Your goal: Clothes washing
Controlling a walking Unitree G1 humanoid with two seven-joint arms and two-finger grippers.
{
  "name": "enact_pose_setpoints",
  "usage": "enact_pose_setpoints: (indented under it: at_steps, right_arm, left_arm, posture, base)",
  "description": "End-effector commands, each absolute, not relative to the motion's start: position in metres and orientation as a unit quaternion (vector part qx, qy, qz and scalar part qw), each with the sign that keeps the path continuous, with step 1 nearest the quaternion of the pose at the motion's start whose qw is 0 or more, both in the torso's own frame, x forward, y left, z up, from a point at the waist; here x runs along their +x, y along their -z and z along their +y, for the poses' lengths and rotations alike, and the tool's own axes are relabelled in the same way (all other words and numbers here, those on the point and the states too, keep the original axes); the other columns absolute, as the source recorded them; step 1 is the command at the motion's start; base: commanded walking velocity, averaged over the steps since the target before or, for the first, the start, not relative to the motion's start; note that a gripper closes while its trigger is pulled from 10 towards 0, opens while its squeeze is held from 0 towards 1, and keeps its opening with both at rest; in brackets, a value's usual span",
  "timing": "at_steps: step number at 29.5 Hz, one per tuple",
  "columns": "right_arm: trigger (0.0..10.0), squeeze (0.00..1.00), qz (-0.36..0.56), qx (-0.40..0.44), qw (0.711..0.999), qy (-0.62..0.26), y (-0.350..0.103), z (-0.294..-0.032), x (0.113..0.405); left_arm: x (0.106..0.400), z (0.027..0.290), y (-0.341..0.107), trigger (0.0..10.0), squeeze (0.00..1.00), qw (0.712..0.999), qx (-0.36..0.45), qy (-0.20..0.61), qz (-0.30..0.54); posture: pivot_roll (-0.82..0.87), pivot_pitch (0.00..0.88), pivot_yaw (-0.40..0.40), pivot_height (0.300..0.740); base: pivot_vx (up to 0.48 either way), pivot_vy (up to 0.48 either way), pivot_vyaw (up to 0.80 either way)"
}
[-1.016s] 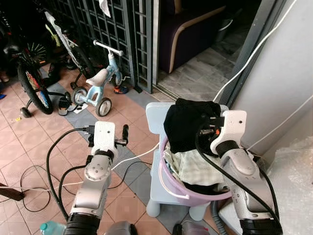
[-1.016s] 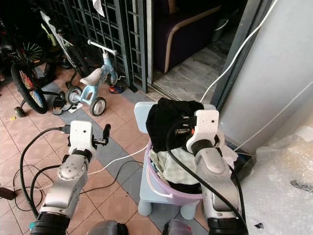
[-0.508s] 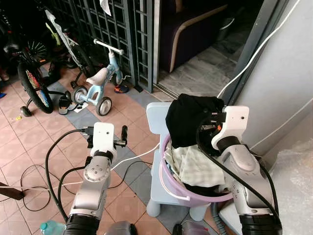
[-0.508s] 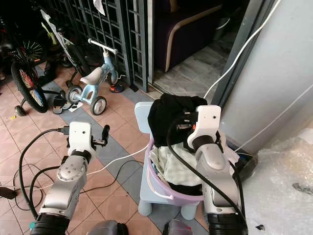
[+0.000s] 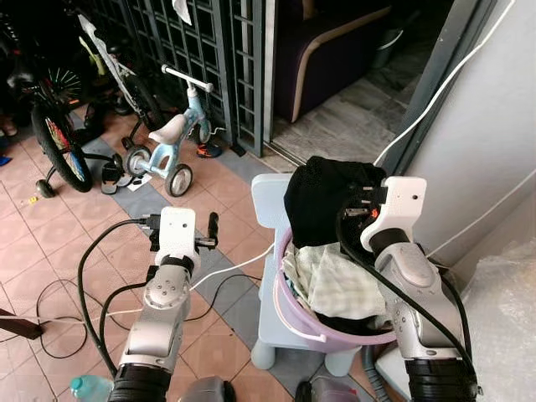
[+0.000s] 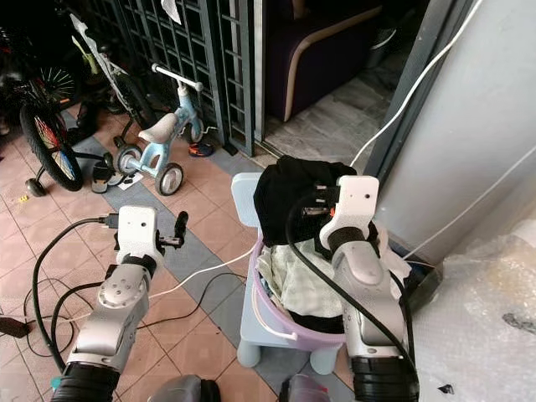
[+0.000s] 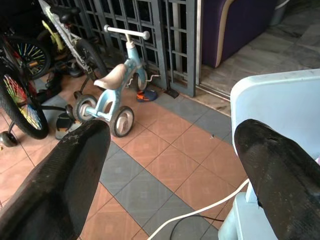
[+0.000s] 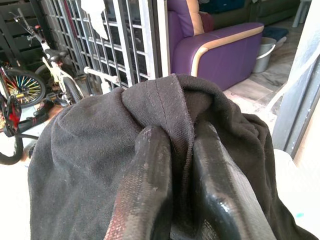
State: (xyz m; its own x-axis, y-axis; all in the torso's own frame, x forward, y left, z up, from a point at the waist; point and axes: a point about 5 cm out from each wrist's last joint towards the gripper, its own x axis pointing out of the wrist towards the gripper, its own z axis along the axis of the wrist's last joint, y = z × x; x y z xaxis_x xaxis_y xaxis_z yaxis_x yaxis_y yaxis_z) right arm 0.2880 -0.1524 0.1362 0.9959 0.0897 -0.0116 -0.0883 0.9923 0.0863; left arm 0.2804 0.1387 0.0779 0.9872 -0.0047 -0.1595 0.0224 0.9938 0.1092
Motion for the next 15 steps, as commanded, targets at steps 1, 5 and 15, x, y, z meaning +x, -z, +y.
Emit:
enact_pose_setpoints:
  at_steps: [1,5,15]
  right_arm:
    - [10.0,0.0,-0.001,0.048,0.998,-0.042,-0.1387,-0.1529,0.2895]
    - [10.0,0.0,0.001,0.048,0.998,-0.042,-0.1379,-0.1533,0.2895]
    - [10.0,0.0,0.006,0.048,0.998,-0.042,-0.1374,-0.1514,0.2933]
  left_arm:
    - [0.2801,0.1401,-0.0777,10.0,0.0,0.995,0.061,0.001,0.08]
    - [0.2796,0.1393,-0.0776,10.0,0.0,0.995,0.06,0.001,0.08]
    - [0.2804,0.1387,-0.0781,10.0,0.0,0.995,0.061,0.002,0.081]
  posture:
    - [-0.07,0.004,0.032,0.74]
    - [-0.07,0.005,0.03,0.74]
    - [-0.07,0.009,0.027,0.74]
  base:
    - [-0.27,0.0,0.0]
    - [-0.271,0.0,0.0]
    - [-0.27,0.0,0.0]
